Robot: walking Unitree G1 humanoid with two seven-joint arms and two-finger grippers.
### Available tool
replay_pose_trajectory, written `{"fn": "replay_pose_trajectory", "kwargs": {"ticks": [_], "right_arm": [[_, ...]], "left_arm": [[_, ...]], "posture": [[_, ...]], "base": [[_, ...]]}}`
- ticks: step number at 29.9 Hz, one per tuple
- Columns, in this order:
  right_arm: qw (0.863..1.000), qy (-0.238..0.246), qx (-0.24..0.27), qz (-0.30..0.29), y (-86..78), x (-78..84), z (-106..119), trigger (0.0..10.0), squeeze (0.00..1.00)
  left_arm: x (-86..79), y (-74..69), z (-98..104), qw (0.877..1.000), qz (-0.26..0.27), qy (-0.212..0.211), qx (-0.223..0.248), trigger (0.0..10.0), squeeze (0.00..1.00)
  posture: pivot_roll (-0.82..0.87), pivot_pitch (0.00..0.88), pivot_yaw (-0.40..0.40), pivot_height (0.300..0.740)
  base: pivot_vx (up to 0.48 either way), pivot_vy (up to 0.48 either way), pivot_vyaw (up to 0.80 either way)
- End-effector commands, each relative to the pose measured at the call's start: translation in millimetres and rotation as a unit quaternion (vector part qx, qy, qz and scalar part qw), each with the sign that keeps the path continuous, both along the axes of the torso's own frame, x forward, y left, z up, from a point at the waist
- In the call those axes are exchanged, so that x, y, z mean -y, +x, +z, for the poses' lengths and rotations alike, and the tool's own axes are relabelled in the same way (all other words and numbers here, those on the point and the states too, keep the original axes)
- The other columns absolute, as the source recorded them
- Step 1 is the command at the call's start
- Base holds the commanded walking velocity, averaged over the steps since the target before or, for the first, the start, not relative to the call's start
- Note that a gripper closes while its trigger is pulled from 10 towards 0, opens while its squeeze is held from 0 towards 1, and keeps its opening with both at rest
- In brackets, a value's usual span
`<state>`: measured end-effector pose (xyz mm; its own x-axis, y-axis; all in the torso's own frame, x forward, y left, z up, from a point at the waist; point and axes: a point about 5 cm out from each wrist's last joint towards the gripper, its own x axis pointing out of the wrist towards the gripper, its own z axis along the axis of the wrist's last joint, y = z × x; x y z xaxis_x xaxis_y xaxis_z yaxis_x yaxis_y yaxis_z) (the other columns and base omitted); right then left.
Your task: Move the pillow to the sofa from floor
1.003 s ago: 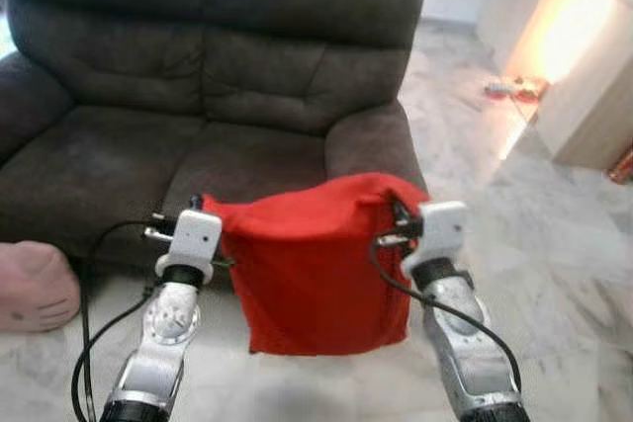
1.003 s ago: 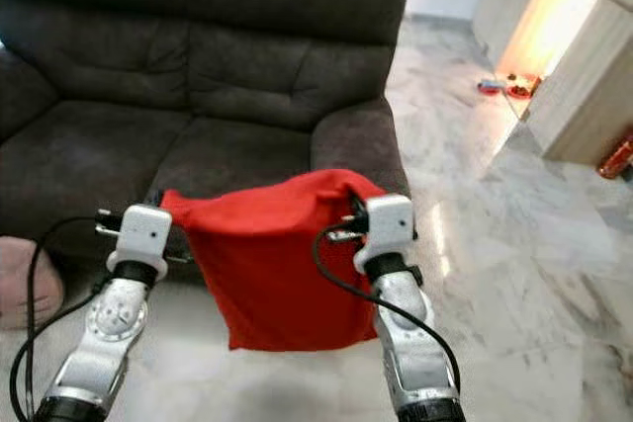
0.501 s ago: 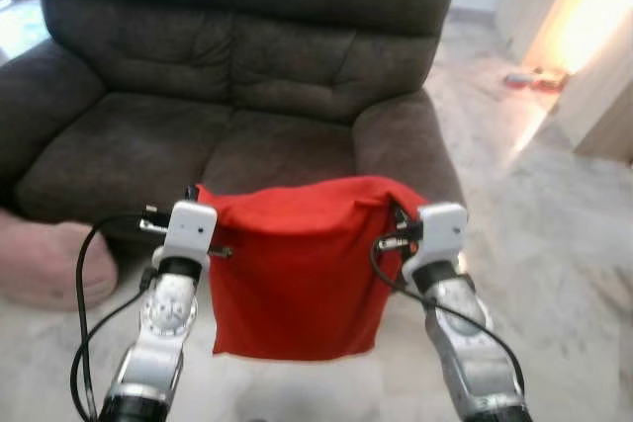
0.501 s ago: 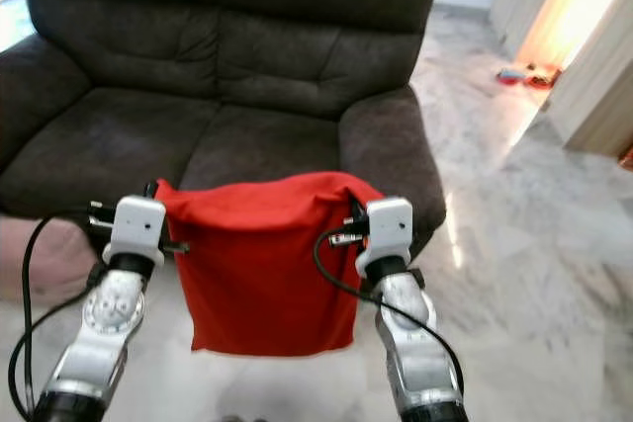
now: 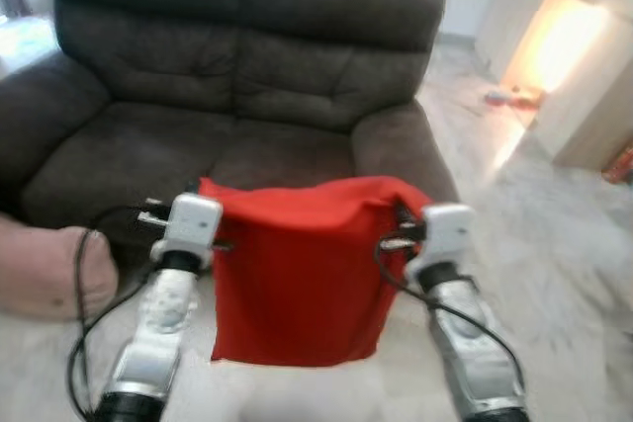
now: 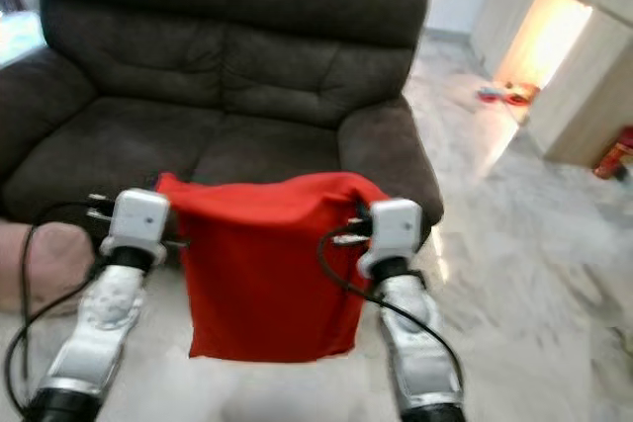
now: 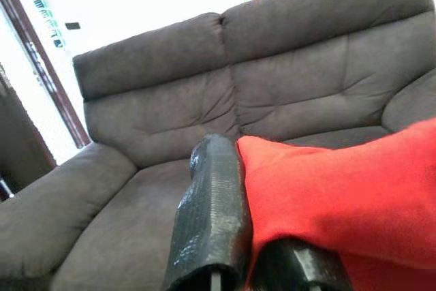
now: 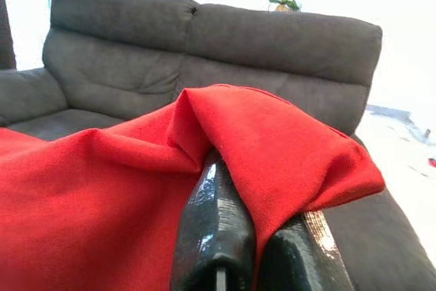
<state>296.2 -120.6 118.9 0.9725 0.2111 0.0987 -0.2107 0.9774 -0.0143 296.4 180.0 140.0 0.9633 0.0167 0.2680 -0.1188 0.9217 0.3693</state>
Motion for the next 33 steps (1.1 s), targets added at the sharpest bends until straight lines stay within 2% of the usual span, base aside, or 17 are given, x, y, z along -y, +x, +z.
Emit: {"fn": "replay_pose_trajectory", "kwargs": {"ticks": [1,16,24,26,28,29,30,33], "right_arm": [[0.999,-0.001,0.040,-0.013,4.0,10.1,17.1,10.0,0.00],[0.999,-0.001,0.043,-0.009,4.7,8.5,19.3,10.0,0.00],[0.999,0.000,0.052,-0.006,5.9,6.7,25.2,10.0,0.00],[0.998,0.007,0.068,-0.007,6.8,6.5,34.4,10.0,0.00],[0.993,0.019,0.115,-0.002,7.7,4.5,60.8,10.0,0.00],[0.993,0.019,0.115,-0.002,7.7,4.5,60.8,10.0,0.00],[0.990,0.022,0.142,0.003,8.3,2.6,76.0,10.0,0.00],[0.985,0.027,0.169,0.002,10.4,2.1,93.4,10.0,0.00]], "left_arm": [[14.0,3.9,23.5,0.998,-0.023,-0.002,0.052,10.0,0.00],[13.4,5.2,27.0,0.998,-0.024,0.000,0.056,10.0,0.00],[9.2,7.9,38.0,0.997,-0.017,0.004,0.071,10.0,0.00],[7.1,9.2,46.6,0.996,-0.013,0.007,0.084,10.0,0.00],[4.4,11.0,67.1,0.993,-0.008,0.007,0.114,10.0,0.00],[4.4,11.0,67.1,0.993,-0.008,0.007,0.114,10.0,0.00],[3.8,11.7,79.7,0.991,-0.009,0.010,0.132,10.0,0.00],[3.3,13.1,94.5,0.988,-0.008,0.011,0.153,10.0,0.00]], "posture": [[0.11,0.000,-0.073,0.726],[0.11,0.000,-0.065,0.726],[0.11,0.000,-0.068,0.726],[0.11,0.000,-0.068,0.726],[0.11,0.000,-0.070,0.726],[0.11,0.000,-0.070,0.726],[0.11,0.000,-0.071,0.726],[0.11,0.000,-0.073,0.726]], "base": [[0.442,0.000,0.00],[0.442,0.000,0.00],[0.442,0.000,0.00],[0.442,0.000,0.00],[0.442,0.000,0.00],[0.442,0.000,0.00],[0.446,0.000,0.00],[0.444,0.000,0.00]]}}
